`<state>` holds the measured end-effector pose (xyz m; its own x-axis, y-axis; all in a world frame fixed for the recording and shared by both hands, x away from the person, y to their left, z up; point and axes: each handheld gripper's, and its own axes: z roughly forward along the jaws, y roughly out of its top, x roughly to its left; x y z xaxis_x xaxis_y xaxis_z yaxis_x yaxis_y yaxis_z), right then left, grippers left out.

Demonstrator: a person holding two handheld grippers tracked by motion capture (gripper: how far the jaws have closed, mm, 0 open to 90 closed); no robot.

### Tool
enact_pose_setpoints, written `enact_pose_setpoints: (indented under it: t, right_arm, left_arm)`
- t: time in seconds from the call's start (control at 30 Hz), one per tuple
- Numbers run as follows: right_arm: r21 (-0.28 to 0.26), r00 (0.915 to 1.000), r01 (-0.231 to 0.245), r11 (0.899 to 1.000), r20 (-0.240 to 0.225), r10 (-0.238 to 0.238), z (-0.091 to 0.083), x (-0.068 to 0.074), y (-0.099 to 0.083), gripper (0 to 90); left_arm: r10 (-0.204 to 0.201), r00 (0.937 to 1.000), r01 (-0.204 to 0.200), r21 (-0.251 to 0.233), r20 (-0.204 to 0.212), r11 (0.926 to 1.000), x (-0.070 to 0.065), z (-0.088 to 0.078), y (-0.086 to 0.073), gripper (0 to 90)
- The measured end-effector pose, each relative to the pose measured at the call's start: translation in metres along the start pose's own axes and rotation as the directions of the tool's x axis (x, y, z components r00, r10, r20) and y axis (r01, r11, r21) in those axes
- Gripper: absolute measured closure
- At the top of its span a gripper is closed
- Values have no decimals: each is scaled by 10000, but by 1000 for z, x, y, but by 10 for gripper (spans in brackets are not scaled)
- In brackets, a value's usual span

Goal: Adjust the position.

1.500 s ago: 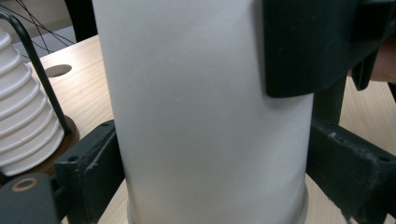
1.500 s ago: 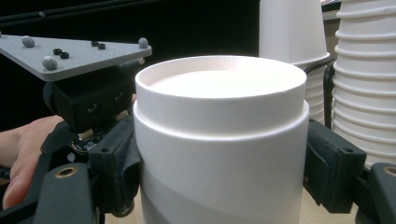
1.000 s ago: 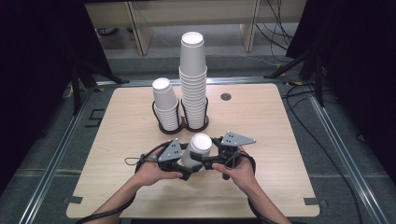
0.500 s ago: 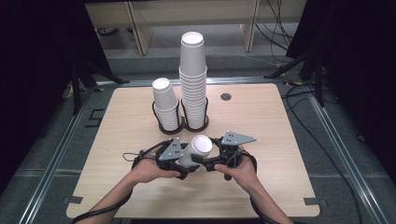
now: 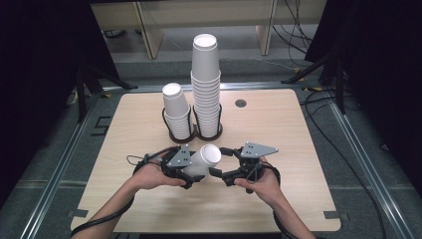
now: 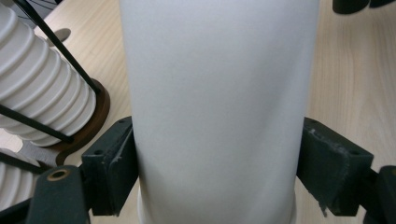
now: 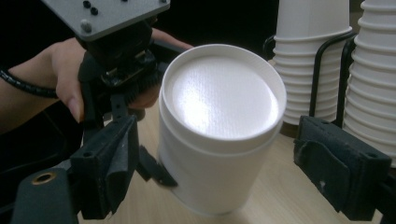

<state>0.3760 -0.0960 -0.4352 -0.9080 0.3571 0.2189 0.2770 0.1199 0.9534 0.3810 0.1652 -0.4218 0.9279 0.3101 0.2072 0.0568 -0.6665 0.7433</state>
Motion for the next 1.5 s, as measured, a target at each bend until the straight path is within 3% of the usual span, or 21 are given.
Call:
enact_pose_setpoints:
  t: [0.07, 0.1, 0.17, 0.2, 0.27, 0.3, 0.33, 0.47, 0.6, 0.63, 0.67, 0.7, 0.8, 0.83, 0.97, 1.13, 1.3, 1.5]
  right_arm:
    - [-61, 9999, 106, 9999, -45, -106, -1, -1, -2, 153]
    - [-244, 9991, 417, 9988, 49, -416, -1, -2, -3, 153]
    - [78, 9999, 58, 10000, -95, -57, -3, 1, -5, 154]
    - [38, 9997, 221, 9997, -77, -220, -4, 0, -6, 154]
    - [77, 9991, 411, 9991, 82, -411, -6, 0, -7, 154]
    - [255, 9999, 131, 9996, -89, -129, -7, 1, -7, 155]
    - [126, 9994, 331, 9994, -71, -330, -6, -1, -9, 155]
    - [332, 9989, 450, 9984, -138, -446, -9, 0, -10, 155]
    - [604, 9980, 628, 9962, -137, -621, -10, 0, -14, 157]
    - [586, 9973, 715, 9957, -201, -705, -9, -1, -15, 157]
    - [690, 9964, 811, 9943, -285, -793, -9, -1, -17, 157]
    - [896, 9970, 766, 9930, -161, -755, -10, 0, -17, 157]
    - [942, 9963, 849, 9919, -201, -834, -9, 0, -19, 157]
    - [939, 9957, 873, 9917, -385, -840, -7, -1, -19, 157]
    - [1167, 9940, 1091, 9872, -211, -1073, -8, 1, -16, 157]
    - [1011, 9911, 1301, 9863, -416, -1264, -6, 2, -13, 157]
    - [1033, 9889, 1423, 9844, -582, -1368, -2, 3, -9, 159]
    - [1024, 9860, 1558, 9825, -754, -1485, 5, 3, -6, 159]
  left_arm:
    - [47, 9996, -54, 240, 269, 9997, 2, -2, 1, 199]
    - [104, 9997, -110, 253, 236, 9996, 2, -2, 1, 198]
    - [280, 9990, -297, 509, 344, 9983, 4, -5, 2, 198]
    - [350, 9980, -388, 745, 525, 9965, 5, -8, 4, 198]
    - [432, 9974, -474, 741, 569, 9961, 5, -9, 5, 198]
    - [515, 9964, -576, 918, 673, 9941, 6, -10, 6, 198]
    - [584, 9960, -656, 1095, 684, 9918, 6, -11, 7, 198]
    - [986, 9904, -1159, 1940, 965, 9741, 8, -14, 12, 202]
    - [1392, 9820, -1702, 2782, 1279, 9453, 10, -15, 17, 201]
    - [1472, 9798, -1826, 3051, 1353, 9347, 9, -14, 18, 201]
    - [1483, 9795, -1843, 3093, 1365, 9329, 8, -13, 18, 201]
    - [1630, 9759, -2030, 3297, 1450, 9220, 10, -14, 19, 201]
    - [1646, 9738, -2106, 3486, 1570, 9133, 9, -13, 21, 201]
    - [1746, 9710, -2234, 3582, 1636, 9065, 9, -12, 22, 201]
    - [1881, 9658, -2440, 3791, 1787, 8926, 9, -11, 24, 201]
    - [2028, 9590, -2687, 4082, 1978, 8725, 7, -10, 25, 201]
    - [2080, 9554, -2795, 4151, 2096, 8658, 5, -8, 26, 201]
    - [2096, 9525, -2858, 4114, 2208, 8655, 3, -6, 26, 200]
